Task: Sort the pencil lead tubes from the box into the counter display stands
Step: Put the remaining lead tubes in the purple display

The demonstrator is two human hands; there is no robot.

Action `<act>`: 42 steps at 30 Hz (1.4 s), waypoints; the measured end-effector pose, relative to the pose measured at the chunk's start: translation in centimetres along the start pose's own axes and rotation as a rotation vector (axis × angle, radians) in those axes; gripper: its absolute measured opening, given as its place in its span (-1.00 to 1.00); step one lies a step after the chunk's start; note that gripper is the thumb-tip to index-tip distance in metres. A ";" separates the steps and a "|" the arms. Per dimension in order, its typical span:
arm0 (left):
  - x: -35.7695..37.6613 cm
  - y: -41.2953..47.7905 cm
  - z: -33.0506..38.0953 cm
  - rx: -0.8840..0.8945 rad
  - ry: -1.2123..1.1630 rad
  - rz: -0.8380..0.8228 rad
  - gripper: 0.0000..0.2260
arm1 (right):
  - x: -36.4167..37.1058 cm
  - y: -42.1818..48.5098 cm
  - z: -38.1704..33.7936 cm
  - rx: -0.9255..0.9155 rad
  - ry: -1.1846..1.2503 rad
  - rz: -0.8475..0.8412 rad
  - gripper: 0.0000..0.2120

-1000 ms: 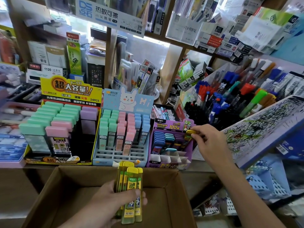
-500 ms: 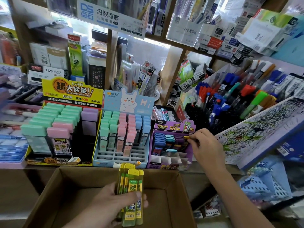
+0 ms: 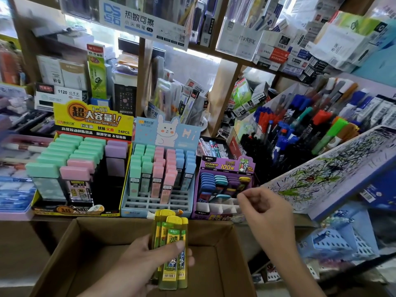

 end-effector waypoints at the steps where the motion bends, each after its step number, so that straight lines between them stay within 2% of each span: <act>1: 0.0 0.0 0.0 -0.001 -0.002 -0.001 -0.61 | 0.4 -0.7 -0.6 0.004 0.023 -0.075 -0.88; 6: 0.3 -0.2 0.0 0.003 0.032 -0.053 -0.65 | 2.9 -3.3 -2.6 0.178 0.217 -0.520 -0.92; 8: 0.5 -0.4 0.2 0.024 0.074 -0.061 -0.69 | 4.1 -4.0 -3.0 0.266 0.337 -0.665 -0.83; 12: 1.0 -1.0 0.6 0.089 0.204 -0.075 -0.75 | 5.3 -4.6 -3.6 0.266 0.443 -0.762 -0.87; 17: 0.9 -1.0 0.6 0.095 0.236 -0.043 -0.76 | 5.2 -4.5 -3.3 0.349 0.508 -0.684 -0.80; 20: 0.4 -0.6 0.3 0.063 0.148 0.004 -0.68 | 4.2 -4.1 -3.1 0.349 0.536 -0.586 -0.97; 25: -0.3 -0.1 -0.1 -0.018 -0.088 0.043 -0.60 | 0.4 -2.2 -1.9 0.215 0.401 -0.415 -0.85; 34: -0.3 0.0 0.0 0.000 -0.103 0.048 -0.48 | -5.1 2.5 1.4 0.029 0.157 -0.055 -0.85; 38: 0.1 -0.4 0.2 -0.014 -0.154 0.040 -0.49 | -5.2 4.4 2.5 -0.015 0.130 0.015 -0.85; 42: 0.4 -0.6 0.4 -0.029 -0.164 0.027 -0.53 | -4.1 5.9 3.0 -0.088 0.094 -0.002 -0.77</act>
Point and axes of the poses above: each hand's wrist, its own y-axis towards the middle knuckle, its own x-axis out of the palm, z = x × y, the point moved 2 cm from there along y, towards the middle knuckle, and after that the axes turned 14 degrees about -y, right-handed, at the moved point
